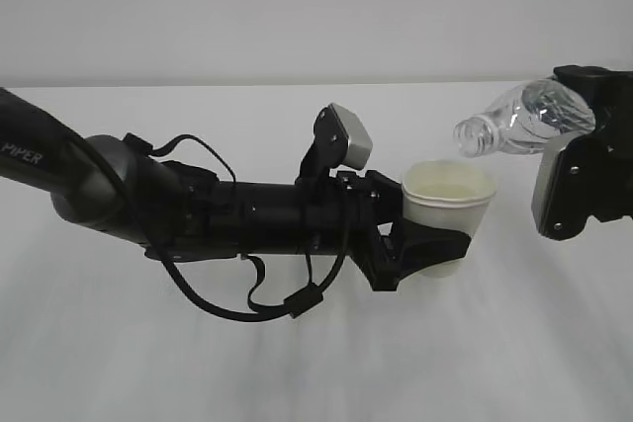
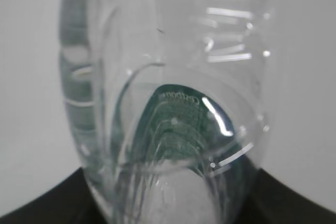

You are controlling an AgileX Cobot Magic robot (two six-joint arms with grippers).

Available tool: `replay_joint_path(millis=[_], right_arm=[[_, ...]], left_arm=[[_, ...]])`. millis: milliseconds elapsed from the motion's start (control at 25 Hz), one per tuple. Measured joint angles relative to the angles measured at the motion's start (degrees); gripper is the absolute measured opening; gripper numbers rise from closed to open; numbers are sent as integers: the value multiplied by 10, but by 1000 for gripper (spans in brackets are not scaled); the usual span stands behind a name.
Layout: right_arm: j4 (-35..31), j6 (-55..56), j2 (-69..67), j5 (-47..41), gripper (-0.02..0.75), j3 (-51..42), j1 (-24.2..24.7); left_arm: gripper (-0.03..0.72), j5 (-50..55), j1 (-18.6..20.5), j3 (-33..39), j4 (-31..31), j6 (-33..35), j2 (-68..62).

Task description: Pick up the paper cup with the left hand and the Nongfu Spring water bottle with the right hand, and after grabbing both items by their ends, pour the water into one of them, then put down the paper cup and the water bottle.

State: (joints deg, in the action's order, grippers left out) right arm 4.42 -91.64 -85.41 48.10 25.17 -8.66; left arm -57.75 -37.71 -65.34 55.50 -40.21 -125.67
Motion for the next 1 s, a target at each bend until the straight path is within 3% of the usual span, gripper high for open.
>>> replay_joint_path(millis=[640,1000], right_arm=[[-25,80,0,17,377,0,0],[-27,184,0,23,377,0,0]], left_arm=[[466,22,0,-4,0,0,0],[466,25,0,-4,0,0,0]])
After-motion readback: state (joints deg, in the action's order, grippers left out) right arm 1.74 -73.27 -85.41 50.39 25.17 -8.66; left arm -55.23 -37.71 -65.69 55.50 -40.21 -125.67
